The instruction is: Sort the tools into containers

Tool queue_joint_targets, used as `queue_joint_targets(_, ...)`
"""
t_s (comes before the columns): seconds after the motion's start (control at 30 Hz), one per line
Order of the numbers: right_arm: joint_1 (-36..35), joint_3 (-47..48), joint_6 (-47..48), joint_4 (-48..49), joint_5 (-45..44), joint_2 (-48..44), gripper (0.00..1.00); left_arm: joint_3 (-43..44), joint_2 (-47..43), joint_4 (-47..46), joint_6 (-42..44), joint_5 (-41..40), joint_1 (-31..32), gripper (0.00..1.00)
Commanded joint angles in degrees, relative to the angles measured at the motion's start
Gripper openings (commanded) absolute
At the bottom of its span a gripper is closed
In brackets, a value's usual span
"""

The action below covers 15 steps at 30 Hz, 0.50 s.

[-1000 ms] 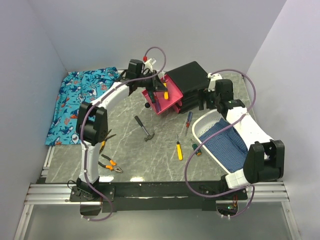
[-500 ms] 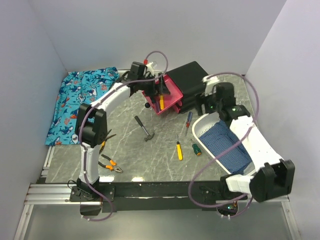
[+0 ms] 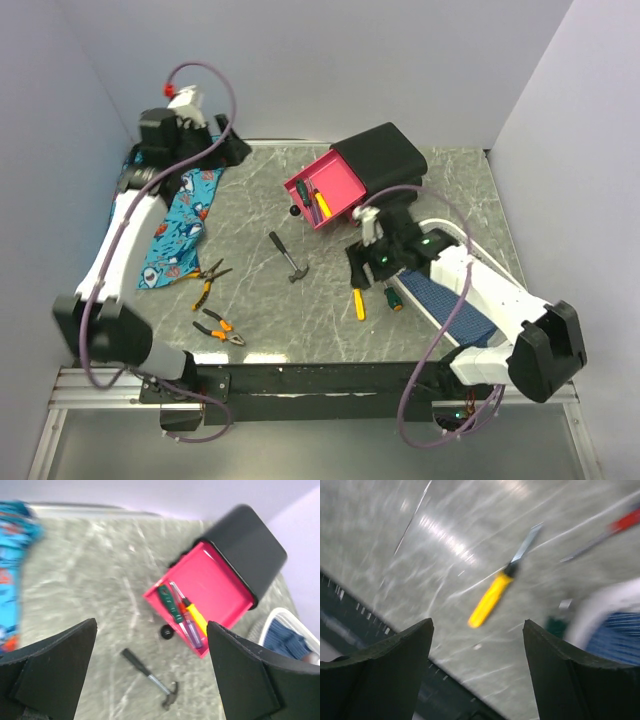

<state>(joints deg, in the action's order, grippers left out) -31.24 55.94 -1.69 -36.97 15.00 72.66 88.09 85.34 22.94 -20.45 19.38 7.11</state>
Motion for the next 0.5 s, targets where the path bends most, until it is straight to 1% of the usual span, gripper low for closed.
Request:
queue_joint_targets(0.0, -5.8, 0.6, -6.4, -1.2, -0.7, 2.7, 0.79, -8.3, -10.0, -5.6, 4.9, -5.4, -1.2, 0.96)
queue_joint_targets(0.07, -6.5, 1.8, -6.2, -1.5, -0.7, 7.0, 0.78, -10.4, -13.3, -7.3, 5.4, -7.9, -1.3, 0.96)
queue_joint_targets(0.13, -6.4, 2.6, -7.5, -2.8, -2.1, 10.7, 0.77, -11.5, -14.1, -6.8, 4.9, -9.4, -1.5, 0.96)
queue_joint_targets(0.27, -6.4, 2.2, -10.0, -5.0, -4.5, 15.2, 0.76, -12.6, -15.5, -6.2, 3.0, -7.4, -5.2, 0.97)
queue_joint_targets(0.4, -6.4, 1.0, -11.8, -4.2, -5.2, 18.9, 0.73, -13.5, -16.0, -5.4, 5.2, -8.3, -6.3, 0.97)
queue_joint_targets(0.47, -6.5, 1.0, -12.0, -3.6, -4.8, 20.1, 0.65, -13.8, -16.6, -5.3, 5.5, -8.3, -6.5, 0.96)
